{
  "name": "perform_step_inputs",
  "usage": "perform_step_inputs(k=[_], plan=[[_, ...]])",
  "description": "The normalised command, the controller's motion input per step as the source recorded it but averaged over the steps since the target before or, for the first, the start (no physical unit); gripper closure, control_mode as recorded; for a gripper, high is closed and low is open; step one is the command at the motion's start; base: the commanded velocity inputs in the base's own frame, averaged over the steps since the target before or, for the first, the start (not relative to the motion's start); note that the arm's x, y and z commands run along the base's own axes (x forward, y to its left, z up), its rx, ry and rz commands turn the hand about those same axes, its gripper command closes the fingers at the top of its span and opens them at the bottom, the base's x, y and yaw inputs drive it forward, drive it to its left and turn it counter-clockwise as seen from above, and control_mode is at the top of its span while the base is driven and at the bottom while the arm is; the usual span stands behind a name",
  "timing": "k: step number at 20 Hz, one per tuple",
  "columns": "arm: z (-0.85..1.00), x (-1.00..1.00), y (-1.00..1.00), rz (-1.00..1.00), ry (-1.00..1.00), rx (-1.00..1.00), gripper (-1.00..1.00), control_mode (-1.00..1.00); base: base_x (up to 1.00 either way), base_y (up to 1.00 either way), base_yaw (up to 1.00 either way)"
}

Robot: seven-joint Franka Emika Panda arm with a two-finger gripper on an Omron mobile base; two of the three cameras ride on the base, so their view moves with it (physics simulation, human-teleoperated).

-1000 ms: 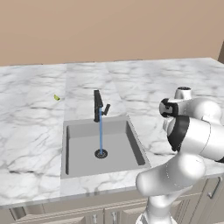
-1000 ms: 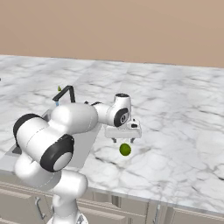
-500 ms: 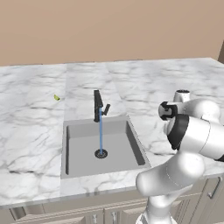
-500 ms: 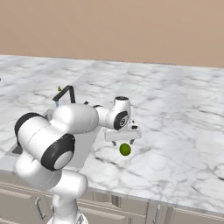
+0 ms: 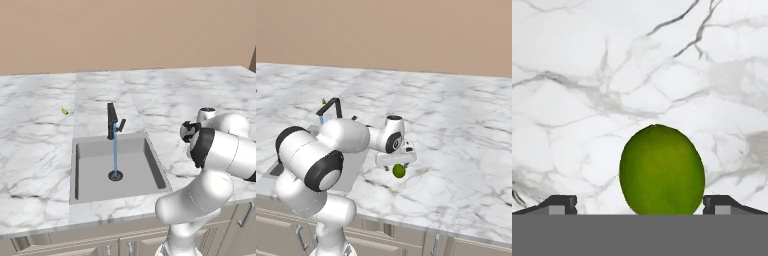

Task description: Turn on the sink faucet. Then move the lime from the counter to the sink. Turn off the sink. Move the vegetable from the sink to the pot next to the stove. Finally move the pot to the front left burner.

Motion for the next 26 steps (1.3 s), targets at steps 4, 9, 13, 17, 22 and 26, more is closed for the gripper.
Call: perform_step_inputs(k=[4,9,13,17,22,26], plan=[[-0.27,0.00,0.00,0.05,0.00,-0.03,-1.00,-1.00,0.00,0.00,0.00],[-0.35,0.00,-0.01,0.07,0.00,-0.04,-1.00,-1.00,0.00,0.00,0.00],[-0.33,0.00,-0.02,0.08,0.00,-0.03,-1.00,-1.00,0.00,0.00,0.00],[-0.22,0.00,0.00,0.07,0.00,0.00,-1.00,-1.00,0.00,0.00,0.00],[-0.33,-0.02,0.05,0.04,0.00,0.00,1.00,-1.00,0.00,0.00,0.00],[-0.04,-0.01,0.07,0.01,0.01,0.00,1.00,-1.00,0.00,0.00,0.00]])
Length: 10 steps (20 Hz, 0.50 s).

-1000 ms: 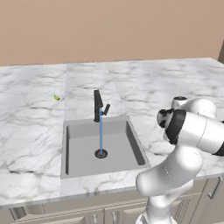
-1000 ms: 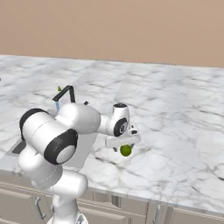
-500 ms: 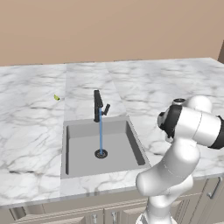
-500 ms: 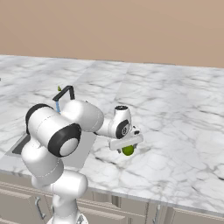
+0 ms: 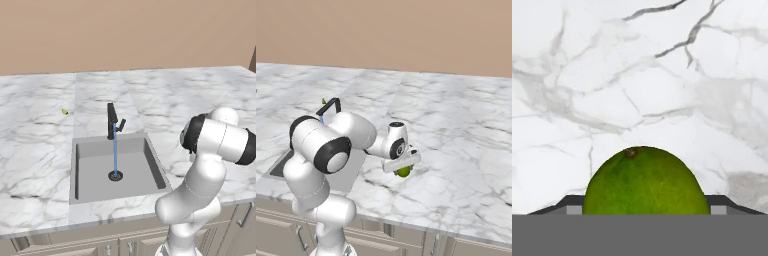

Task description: Turn on the sink faucet. Then move the lime from the counter to the sink. Turn off the sink. Move the vegetable from the sink to the pot next to the stove. Finally move the pot to the front left burner.

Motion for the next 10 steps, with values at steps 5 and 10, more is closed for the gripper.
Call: perform_step_inputs(k=[5,10], plan=[[0.13,-0.13,0.24,0.00,0.00,0.03,1.00,-1.00,0.00,0.00,0.00],[0.30,-0.06,0.72,-0.02,0.00,0.01,1.00,-1.00,0.00,0.00,0.00]])
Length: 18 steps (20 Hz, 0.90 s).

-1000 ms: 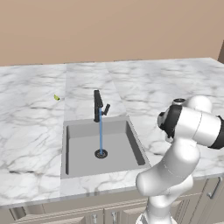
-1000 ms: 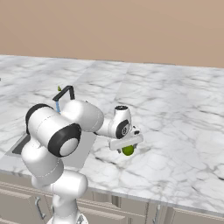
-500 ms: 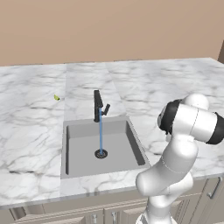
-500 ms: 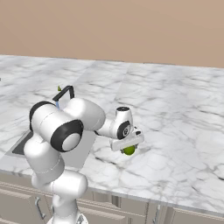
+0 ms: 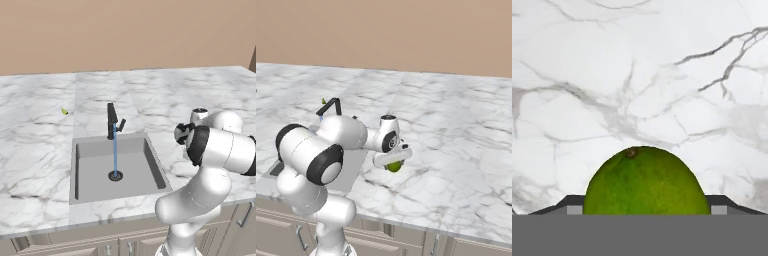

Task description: Turn on the sink faucet. Then move the lime from the counter to the sink. Turn off the sink. Move the vegetable from the sink to the pot next to the stove. Finally move the pot to the front left burner.

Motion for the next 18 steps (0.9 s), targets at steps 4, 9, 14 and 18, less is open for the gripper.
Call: perform_step_inputs(k=[4,9,14,18], plan=[[0.29,-0.03,0.99,-0.02,0.00,0.00,1.00,-1.00,0.00,0.00,0.00],[0.15,-0.07,0.98,0.00,0.02,0.00,1.00,-1.00,0.00,0.00,0.00],[0.02,-0.04,0.83,0.00,0.05,0.01,1.00,-1.00,0.00,0.00,0.00],[0.00,0.00,0.69,0.00,0.06,0.04,1.00,-1.00,0.00,0.00,0.00]])
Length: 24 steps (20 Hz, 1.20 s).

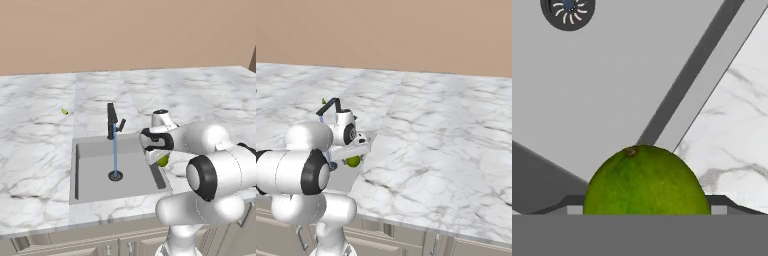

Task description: Turn on the sink faucet. Then move the lime from the counter to the sink. Turn off the sink. Move the vegetable from the sink to the pot next to the stove. Finally move the pot to the front left burner.

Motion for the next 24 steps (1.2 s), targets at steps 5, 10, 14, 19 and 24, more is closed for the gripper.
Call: perform_step_inputs(k=[5,10,14,19,24], plan=[[-0.06,0.11,0.62,0.00,0.01,0.04,1.00,-1.00,0.00,0.00,0.00],[-0.24,0.19,0.53,-0.03,0.00,0.07,1.00,-1.00,0.00,0.00,0.00],[-0.29,0.29,0.49,-0.01,-0.01,0.08,1.00,-1.00,0.00,0.00,0.00],[-0.18,0.16,0.30,0.00,0.00,0.01,1.00,-1.00,0.00,0.00,0.00],[-0.15,0.14,0.15,0.00,0.03,0.00,1.00,-1.00,0.00,0.00,0.00]])
